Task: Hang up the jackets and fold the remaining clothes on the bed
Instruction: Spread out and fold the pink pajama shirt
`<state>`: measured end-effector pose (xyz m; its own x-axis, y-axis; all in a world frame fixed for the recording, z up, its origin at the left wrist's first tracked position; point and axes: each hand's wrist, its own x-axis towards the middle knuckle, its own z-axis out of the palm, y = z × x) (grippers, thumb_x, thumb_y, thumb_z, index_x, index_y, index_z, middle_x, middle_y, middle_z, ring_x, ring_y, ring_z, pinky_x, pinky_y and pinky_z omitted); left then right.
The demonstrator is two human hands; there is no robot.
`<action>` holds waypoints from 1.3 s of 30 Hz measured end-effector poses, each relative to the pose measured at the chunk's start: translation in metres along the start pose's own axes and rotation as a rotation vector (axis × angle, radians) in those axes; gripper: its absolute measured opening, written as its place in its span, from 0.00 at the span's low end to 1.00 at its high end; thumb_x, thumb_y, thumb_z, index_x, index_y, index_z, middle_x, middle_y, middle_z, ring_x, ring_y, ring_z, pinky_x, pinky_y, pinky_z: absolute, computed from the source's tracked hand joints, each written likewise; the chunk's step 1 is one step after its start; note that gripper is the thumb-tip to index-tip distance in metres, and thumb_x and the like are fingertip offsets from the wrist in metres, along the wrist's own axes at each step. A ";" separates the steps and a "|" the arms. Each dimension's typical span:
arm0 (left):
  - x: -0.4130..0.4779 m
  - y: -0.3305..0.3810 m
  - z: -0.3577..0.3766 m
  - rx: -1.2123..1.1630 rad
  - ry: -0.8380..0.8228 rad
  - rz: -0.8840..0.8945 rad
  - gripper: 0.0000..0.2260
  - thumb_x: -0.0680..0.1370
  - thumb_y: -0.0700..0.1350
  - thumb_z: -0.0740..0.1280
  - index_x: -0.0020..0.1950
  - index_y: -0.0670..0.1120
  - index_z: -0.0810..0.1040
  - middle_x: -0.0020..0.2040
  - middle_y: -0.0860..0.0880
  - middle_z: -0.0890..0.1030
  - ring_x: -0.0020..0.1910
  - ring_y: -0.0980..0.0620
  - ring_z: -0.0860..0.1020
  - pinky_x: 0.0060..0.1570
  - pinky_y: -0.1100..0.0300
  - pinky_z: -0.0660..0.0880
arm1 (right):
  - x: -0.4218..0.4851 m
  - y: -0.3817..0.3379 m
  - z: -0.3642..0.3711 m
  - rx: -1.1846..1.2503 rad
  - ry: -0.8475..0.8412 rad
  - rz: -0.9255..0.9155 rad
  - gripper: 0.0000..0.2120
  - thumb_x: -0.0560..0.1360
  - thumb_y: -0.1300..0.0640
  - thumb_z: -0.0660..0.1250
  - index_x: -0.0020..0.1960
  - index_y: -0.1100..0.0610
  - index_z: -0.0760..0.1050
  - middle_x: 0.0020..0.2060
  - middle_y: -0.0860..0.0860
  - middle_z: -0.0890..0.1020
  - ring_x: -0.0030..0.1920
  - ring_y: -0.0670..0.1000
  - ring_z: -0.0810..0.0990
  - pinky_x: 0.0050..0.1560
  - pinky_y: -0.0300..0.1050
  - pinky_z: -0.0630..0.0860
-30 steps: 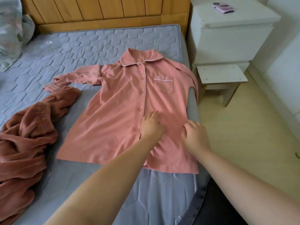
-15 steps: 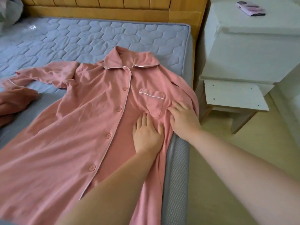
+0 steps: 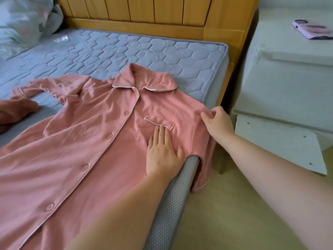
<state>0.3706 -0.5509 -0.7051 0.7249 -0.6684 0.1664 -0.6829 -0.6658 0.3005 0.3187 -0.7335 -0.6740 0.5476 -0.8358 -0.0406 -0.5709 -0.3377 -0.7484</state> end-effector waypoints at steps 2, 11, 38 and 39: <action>-0.001 0.000 -0.002 -0.002 0.000 0.004 0.37 0.71 0.57 0.45 0.78 0.42 0.53 0.79 0.44 0.53 0.78 0.48 0.48 0.75 0.52 0.44 | 0.007 -0.007 0.003 0.066 -0.091 0.071 0.21 0.77 0.46 0.63 0.60 0.61 0.73 0.51 0.55 0.78 0.54 0.57 0.77 0.48 0.44 0.70; 0.007 0.011 -0.001 0.187 -0.194 0.229 0.30 0.77 0.56 0.40 0.79 0.50 0.50 0.79 0.49 0.51 0.78 0.49 0.46 0.74 0.51 0.39 | 0.050 -0.010 -0.025 -0.141 -0.106 0.259 0.22 0.78 0.48 0.62 0.63 0.64 0.72 0.57 0.60 0.78 0.55 0.62 0.77 0.50 0.49 0.74; -0.045 0.088 0.023 0.110 -0.013 -0.169 0.32 0.72 0.50 0.54 0.77 0.46 0.58 0.78 0.49 0.56 0.78 0.51 0.51 0.75 0.55 0.43 | 0.059 0.084 -0.049 0.134 -1.337 0.098 0.25 0.73 0.57 0.71 0.67 0.55 0.66 0.59 0.54 0.77 0.59 0.54 0.77 0.58 0.52 0.76; -0.058 0.095 0.027 0.077 0.016 -0.165 0.31 0.72 0.48 0.56 0.76 0.45 0.62 0.77 0.48 0.60 0.77 0.49 0.54 0.75 0.53 0.47 | 0.057 0.086 -0.053 0.135 -1.342 0.092 0.25 0.73 0.58 0.71 0.67 0.56 0.67 0.59 0.55 0.77 0.58 0.55 0.77 0.56 0.50 0.77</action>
<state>0.2612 -0.5847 -0.7112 0.8285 -0.5431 0.1361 -0.5591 -0.7897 0.2526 0.2684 -0.8328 -0.7054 0.7255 0.2372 -0.6460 -0.6162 -0.1942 -0.7633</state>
